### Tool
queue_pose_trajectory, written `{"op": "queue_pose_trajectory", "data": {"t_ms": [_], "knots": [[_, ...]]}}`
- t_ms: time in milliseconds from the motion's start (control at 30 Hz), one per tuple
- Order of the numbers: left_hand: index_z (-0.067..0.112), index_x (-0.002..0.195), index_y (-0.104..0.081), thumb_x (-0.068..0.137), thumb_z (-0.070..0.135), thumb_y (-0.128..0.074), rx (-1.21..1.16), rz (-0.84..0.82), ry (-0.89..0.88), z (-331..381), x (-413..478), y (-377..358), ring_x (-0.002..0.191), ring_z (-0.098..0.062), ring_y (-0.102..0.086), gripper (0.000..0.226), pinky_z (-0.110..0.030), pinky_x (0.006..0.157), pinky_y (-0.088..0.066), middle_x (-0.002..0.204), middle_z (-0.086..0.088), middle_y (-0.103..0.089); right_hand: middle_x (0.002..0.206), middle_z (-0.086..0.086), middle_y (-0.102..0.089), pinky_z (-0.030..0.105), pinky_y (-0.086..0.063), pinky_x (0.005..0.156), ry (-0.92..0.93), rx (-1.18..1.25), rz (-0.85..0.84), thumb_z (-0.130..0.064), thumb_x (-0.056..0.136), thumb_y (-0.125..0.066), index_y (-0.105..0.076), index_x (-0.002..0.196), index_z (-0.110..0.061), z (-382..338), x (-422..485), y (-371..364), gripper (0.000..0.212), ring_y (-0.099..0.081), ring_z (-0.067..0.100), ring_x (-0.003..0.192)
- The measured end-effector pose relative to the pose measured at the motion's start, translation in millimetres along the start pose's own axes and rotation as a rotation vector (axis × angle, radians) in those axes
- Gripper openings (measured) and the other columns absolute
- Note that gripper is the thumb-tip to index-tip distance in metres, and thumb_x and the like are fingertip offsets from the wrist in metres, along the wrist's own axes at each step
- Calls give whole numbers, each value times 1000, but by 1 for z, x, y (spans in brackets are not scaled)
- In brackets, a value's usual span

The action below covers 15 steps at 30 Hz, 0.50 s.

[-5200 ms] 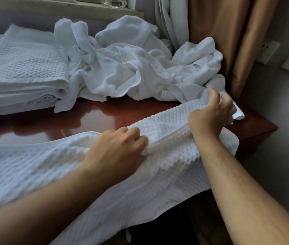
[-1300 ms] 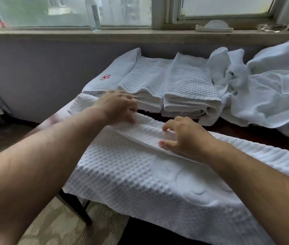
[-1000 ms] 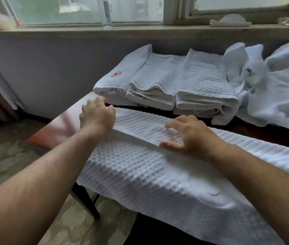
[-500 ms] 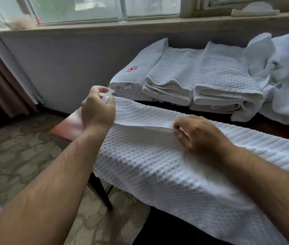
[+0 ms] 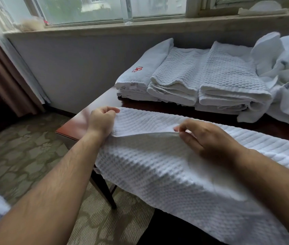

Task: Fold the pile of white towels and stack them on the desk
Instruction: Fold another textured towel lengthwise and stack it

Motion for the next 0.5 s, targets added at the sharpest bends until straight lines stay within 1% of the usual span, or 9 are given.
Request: {"op": "queue_pose_trajectory", "data": {"t_ms": [67, 133, 200, 267, 333, 367, 433, 467, 500], "knots": [[21, 78, -76, 73, 14, -46, 6, 10, -12, 0, -2, 2, 68, -12, -56, 32, -26, 65, -49, 82, 4, -70, 114, -1, -72, 43, -51, 90, -11, 49, -7, -28, 102, -51, -60, 105, -16, 0, 1, 0, 15, -66, 19, 106], [19, 77, -77, 74, 12, -47, 28, -6, -13, -1, -3, 3, 72, -11, -59, 31, -24, 67, -52, 83, 4, -71, 112, -4, -72, 42, -50, 91, -32, 69, -51, -26, 103, -52, -63, 104, -16, 2, 0, -3, 15, -65, 15, 106], [20, 76, -76, 79, 9, -48, 99, -16, -8, -2, 1, 5, 72, -8, -60, 30, -18, 60, -48, 82, 7, -72, 112, -8, -72, 40, -49, 92, -37, 76, -78, -24, 102, -53, -65, 103, -15, 2, 0, -4, 15, -64, 10, 105], [22, 77, -75, 80, 9, -49, 211, -25, -17, 0, 5, 8, 73, -8, -59, 29, -18, 57, -44, 82, 9, -71, 111, -10, -72, 39, -50, 91, -21, 97, -94, -22, 103, -54, -63, 98, -18, 0, 0, -4, 12, -64, 7, 104], [25, 81, -73, 83, 10, -54, 384, -92, -49, 3, 9, 7, 78, -11, -60, 25, -23, 62, -44, 87, 7, -69, 109, -10, -73, 39, -52, 88, 4, 122, -107, -26, 100, -52, -61, 93, -21, -3, 0, -4, 12, -65, 6, 104], [28, 84, -72, 84, 9, -56, 491, -145, -62, 4, 9, 6, 81, -12, -60, 25, -25, 66, -45, 92, 6, -67, 108, -10, -73, 38, -52, 87, 3, 141, -103, -29, 97, -51, -63, 92, -20, -3, 0, -3, 15, -66, 6, 103], [34, 92, -71, 84, 4, -56, 672, -220, -77, 5, 6, 3, 89, -13, -59, 34, -28, 75, -47, 103, 2, -64, 101, -10, -74, 38, -52, 85, -47, 189, -60, -31, 95, -49, -69, 95, -20, -1, -2, -1, 23, -67, 6, 97], [37, 96, -70, 83, 2, -57, 769, -218, -112, 7, 4, 2, 95, -16, -58, 39, -32, 82, -49, 110, -1, -63, 98, -9, -73, 39, -51, 84, -88, 185, -27, -31, 96, -49, -70, 96, -21, 1, -2, 0, 24, -67, 9, 95], [40, 101, -70, 83, 2, -58, 890, -193, -178, 11, 1, 0, 105, -20, -55, 43, -37, 91, -48, 117, -3, -60, 98, -8, -73, 40, -50, 86, -133, 144, 3, -31, 97, -49, -71, 98, -23, 4, -2, 1, 23, -66, 12, 97]]}}
Point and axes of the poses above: each hand's wrist, its own x-axis towards the middle knuckle, its own y-axis out of the back of the hand, z = x × y, the point moved 4 cm from there along x, towards the middle knuckle
